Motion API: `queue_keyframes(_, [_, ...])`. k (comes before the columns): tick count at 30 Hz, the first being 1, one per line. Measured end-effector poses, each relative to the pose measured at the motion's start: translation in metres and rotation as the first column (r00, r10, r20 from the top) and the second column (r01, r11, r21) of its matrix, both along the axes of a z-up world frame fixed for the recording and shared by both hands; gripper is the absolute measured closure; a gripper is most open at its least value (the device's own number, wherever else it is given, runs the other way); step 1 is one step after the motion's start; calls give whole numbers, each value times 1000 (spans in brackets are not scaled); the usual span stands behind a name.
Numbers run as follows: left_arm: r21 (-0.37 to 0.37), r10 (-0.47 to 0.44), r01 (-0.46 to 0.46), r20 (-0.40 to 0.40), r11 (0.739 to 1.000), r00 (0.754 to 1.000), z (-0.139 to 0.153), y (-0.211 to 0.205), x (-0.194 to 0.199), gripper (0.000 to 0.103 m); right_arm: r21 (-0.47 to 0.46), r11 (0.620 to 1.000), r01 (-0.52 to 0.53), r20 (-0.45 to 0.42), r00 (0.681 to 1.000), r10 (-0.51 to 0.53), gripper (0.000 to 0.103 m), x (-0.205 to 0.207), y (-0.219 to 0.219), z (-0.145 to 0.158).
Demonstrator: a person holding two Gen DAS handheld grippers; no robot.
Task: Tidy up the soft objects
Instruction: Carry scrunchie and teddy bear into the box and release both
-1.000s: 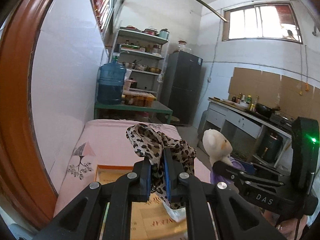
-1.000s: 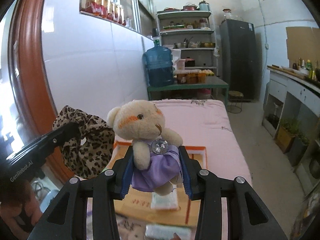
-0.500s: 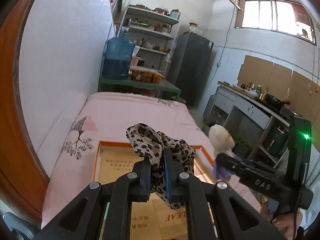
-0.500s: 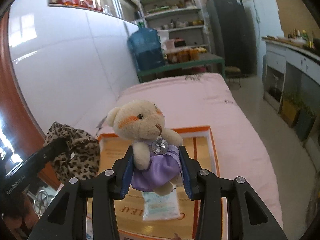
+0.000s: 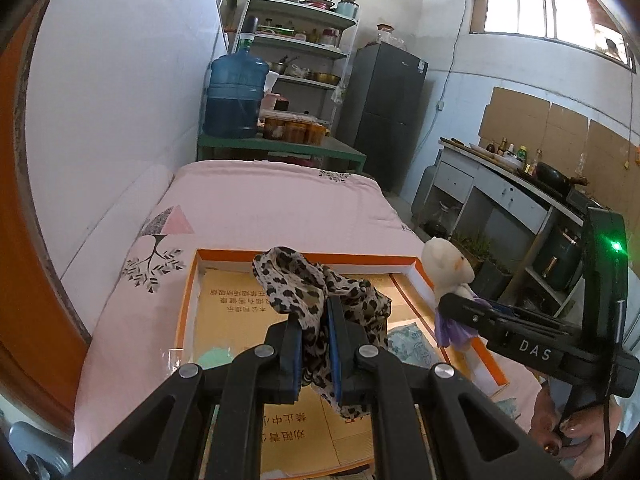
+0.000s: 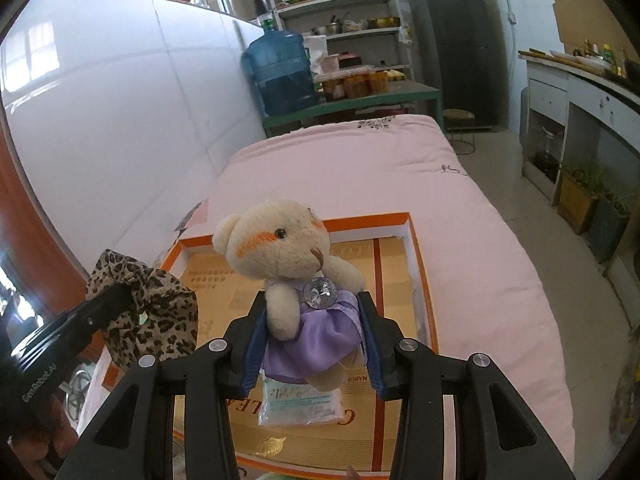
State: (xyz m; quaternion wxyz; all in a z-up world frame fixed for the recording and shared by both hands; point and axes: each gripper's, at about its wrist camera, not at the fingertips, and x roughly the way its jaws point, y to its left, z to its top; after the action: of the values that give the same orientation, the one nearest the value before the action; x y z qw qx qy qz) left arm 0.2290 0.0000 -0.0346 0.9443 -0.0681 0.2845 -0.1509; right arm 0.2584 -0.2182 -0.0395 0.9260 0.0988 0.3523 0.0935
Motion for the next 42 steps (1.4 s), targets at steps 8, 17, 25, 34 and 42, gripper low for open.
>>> queue_keyframes(8, [-4,7,-7,-17,1000,1000,-3,3,2,92,-8,1000,11,-10,1000,-12,59,1,1,-4])
queue_keyframes(17, [9,5,-4,-58,1000,998,-11,0,7,92,-11,1000,1,-25,1000,-1,59,3,2,-7])
queue_keyframes(25, [20,6,-4,-96,1000,995,-19,-3,12,92,-18,1000,-1,-41,999,1,59,5,3,-11])
queue_keyframes(34, [2,-1,1,-147,1000,989,-31,1,21,92,-27,1000,-5,-67,998,4,58,10,6,-18])
queue_keyframes(42, [3,0,0,-164,1000,986,-36,1,24,92,-31,1000,0,-80,997,-2,58,13,5,-22])
